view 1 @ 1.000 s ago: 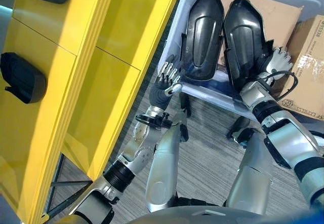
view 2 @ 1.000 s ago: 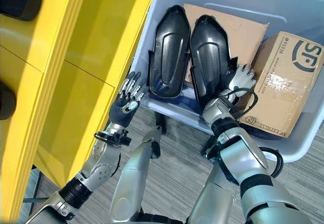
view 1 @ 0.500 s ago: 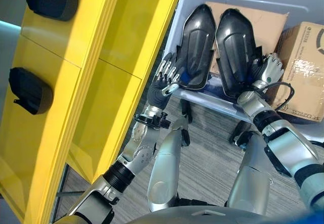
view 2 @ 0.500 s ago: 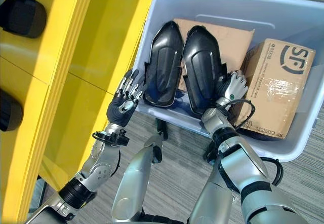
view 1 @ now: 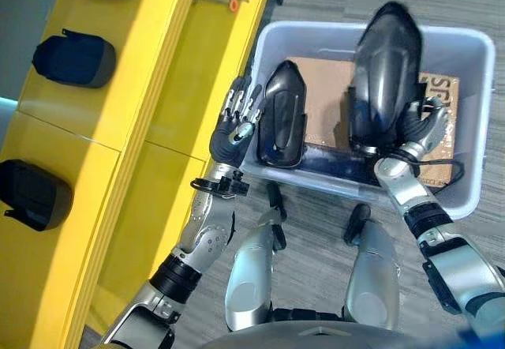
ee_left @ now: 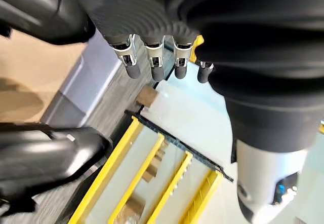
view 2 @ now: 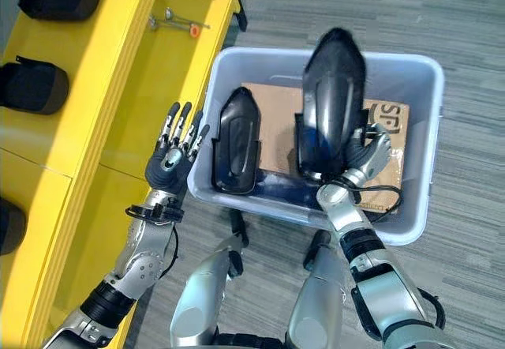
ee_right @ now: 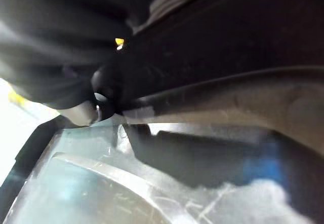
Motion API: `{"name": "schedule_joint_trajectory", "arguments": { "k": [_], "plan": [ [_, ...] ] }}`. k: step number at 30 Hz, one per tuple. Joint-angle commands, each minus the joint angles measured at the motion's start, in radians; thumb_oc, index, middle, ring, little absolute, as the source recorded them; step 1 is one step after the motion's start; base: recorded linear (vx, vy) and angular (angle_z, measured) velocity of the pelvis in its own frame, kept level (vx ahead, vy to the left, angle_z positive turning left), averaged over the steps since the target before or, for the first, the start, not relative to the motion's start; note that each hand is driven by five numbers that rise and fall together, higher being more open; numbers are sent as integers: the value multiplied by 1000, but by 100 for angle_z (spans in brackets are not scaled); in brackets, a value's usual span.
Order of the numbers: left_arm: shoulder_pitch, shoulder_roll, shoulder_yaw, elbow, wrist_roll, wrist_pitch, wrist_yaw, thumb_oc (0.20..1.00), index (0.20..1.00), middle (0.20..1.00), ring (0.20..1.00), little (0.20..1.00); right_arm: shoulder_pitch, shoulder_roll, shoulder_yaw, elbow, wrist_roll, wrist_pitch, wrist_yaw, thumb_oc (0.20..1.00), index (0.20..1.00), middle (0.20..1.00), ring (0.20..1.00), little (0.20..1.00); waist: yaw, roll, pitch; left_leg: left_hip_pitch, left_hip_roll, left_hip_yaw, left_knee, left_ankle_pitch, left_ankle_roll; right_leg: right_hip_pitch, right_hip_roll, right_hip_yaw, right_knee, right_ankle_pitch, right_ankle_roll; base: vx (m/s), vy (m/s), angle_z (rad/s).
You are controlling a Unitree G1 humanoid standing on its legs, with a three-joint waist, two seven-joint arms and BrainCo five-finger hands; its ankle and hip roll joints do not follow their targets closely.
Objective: Move parts from the plastic box to the shelf.
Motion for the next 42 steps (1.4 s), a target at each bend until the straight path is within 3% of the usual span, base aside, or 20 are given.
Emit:
{"name": "schedule_joint_trajectory", "arguments": {
  "k": [1,2,8,13,18,19,20,23,26,29,31,34,35,37,40,42],
  "plan": [
    [-4,28,6,-95,-2,-4,-3,1000,1000,1000,1000,1000,-115,-10,-23,-56,-29,-55,5,200,200,200,200,200,15,-24,21,74,-8,-31,92,-201,-12,75,24,43,-94,38,23,0,0,0],
    [-3,30,9,-98,-2,-4,-1,1000,1000,1000,1000,1000,-122,-15,-36,-72,-28,-55,13,200,200,200,200,200,19,-22,21,74,-2,-28,87,-183,-4,82,33,32,-109,59,10,0,0,0],
    [46,33,34,-109,19,1,-13,1000,1000,1000,1000,1000,-105,-10,-65,-167,59,-44,129,200,200,200,200,200,26,-58,18,168,8,-44,36,-170,-14,197,53,23,-198,82,7,39,-1,2],
    [110,34,72,-133,30,7,-9,1000,1000,1000,1000,1000,12,21,-44,-297,149,-26,318,200,200,200,200,200,20,-96,-39,242,31,-41,-34,-147,-29,289,58,12,-307,117,19,134,59,-9],
    [189,22,129,-145,72,37,-5,1000,1000,1000,1000,1000,208,63,8,-417,266,-43,596,200,200,200,200,200,15,-133,-121,300,61,-20,-106,-102,-49,372,52,-13,-396,156,43,199,101,-1],
    [232,21,169,-148,103,57,-23,1000,1000,1000,1000,1000,318,76,38,-489,316,-48,697,200,200,200,200,200,20,-150,-161,317,71,0,-129,-87,-54,408,41,-42,-413,161,58,206,139,9],
    [237,21,173,-148,109,58,-26,1000,1000,1000,1000,1000,328,76,39,-496,324,-48,710,200,200,200,200,200,21,-151,-165,319,71,2,-131,-86,-54,411,40,-45,-415,162,59,266,158,10],
    [272,26,205,-149,146,74,-39,1000,1000,1000,1000,1000,426,82,75,-560,411,-61,821,200,200,200,200,200,27,-172,-203,354,63,19,-145,-97,-56,451,26,-69,-422,159,87,121,120,3],
    [285,34,234,-132,174,82,-59,1000,1000,1000,1000,1000,490,112,109,-587,462,-67,902,200,200,200,200,200,32,-183,-235,391,33,54,-166,-104,-32,485,4,-103,-431,195,107,59,232,-4],
    [281,41,236,-114,193,79,-71,1000,1000,1000,1000,1000,512,138,122,-579,503,-65,947,200,200,200,200,200,31,-182,-254,417,0,86,-185,-120,-9,484,-11,-126,-407,234,122,25,297,-6],
    [285,46,239,-110,211,60,-42,1000,1000,1000,1000,1000,508,159,140,-566,529,-61,990,200,200,200,200,200,42,-180,-263,434,-24,121,-191,-137,2,461,-25,-167,-380,296,144,-44,188,-30],
    [281,53,241,-113,221,52,-26,1000,1000,1000,1000,1000,510,168,145,-563,534,-64,1013,200,200,200,200,200,41,-177,-266,429,-29,123,-191,-142,7,449,-10,-166,-370,288,145,-49,42,-59],
    [262,61,239,-104,224,55,-28,1000,1000,1000,1000,1000,526,164,142,-569,539,-71,1020,200,200,200,200,200,15,-181,-275,411,-45,95,-191,-153,23,428,47,-106,-381,255,140,-57,-20,-31],
    [244,59,234,-100,208,77,-37,1000,1000,1000,1000,1000,545,153,132,-579,549,-76,1018,200,200,200,200,200,-7,-189,-290,394,-66,61,-191,-159,31,427,122,-50,-417,211,119,-49,-44,31],
    [239,53,223,-96,205,101,-57,1000,1000,1000,1000,1000,567,138,101,-582,561,-86,1018,200,200,200,200,200,-24,-197,-311,355,-96,6,-191,-149,36,434,242,26,-482,172,52,-103,-57,123],
    [243,40,210,-92,200,115,-73,1000,1000,1000,1000,1000,581,131,84,-589,564,-80,1008,200,200,200,200,200,-40,-204,-313,328,-125,-61,-191,-137,31,449,324,125,-501,151,14,-85,-58,121]
  ]
}}
